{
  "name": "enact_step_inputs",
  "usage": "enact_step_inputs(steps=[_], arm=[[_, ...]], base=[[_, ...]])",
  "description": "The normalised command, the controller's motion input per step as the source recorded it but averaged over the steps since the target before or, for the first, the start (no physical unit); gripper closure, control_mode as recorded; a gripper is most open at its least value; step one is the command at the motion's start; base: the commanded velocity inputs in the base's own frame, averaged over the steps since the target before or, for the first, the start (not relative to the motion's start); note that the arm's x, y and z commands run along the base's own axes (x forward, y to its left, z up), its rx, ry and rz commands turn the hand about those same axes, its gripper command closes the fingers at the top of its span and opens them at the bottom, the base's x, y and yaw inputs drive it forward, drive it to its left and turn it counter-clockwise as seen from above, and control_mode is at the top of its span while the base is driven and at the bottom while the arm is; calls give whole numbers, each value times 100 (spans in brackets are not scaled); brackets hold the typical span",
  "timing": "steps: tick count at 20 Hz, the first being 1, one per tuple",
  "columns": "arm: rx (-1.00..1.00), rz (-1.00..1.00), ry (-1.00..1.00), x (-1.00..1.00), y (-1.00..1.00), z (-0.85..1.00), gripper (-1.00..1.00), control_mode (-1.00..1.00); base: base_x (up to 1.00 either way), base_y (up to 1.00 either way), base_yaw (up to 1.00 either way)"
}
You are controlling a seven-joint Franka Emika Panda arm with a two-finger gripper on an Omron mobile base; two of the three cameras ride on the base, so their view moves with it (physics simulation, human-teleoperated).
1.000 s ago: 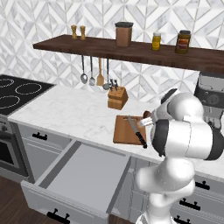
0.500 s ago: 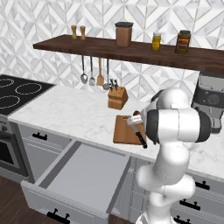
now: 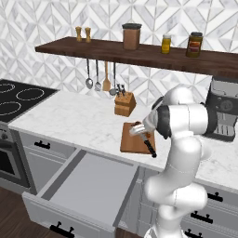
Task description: Pick up the knife from the drawer and place it on the cutting board. Then place the meat from the plate to the cutting board.
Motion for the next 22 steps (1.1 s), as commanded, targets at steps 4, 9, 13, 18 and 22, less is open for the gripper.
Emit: enact_step_inputs(steps=[4,9,13,18,22], arm=[[2,1,17,61,48,0,100,-100],[0,3,13,53,66,7,-100,-100],[1,1,12,43,53,4,-100,-100],[0,0,1,0,-4,1,-100,-100],[0,0,0,-1,-7,32,-100,-100]], base=[[0,0,0],[0,0,0],[0,0,0],[0,0,0],[0,0,0]])
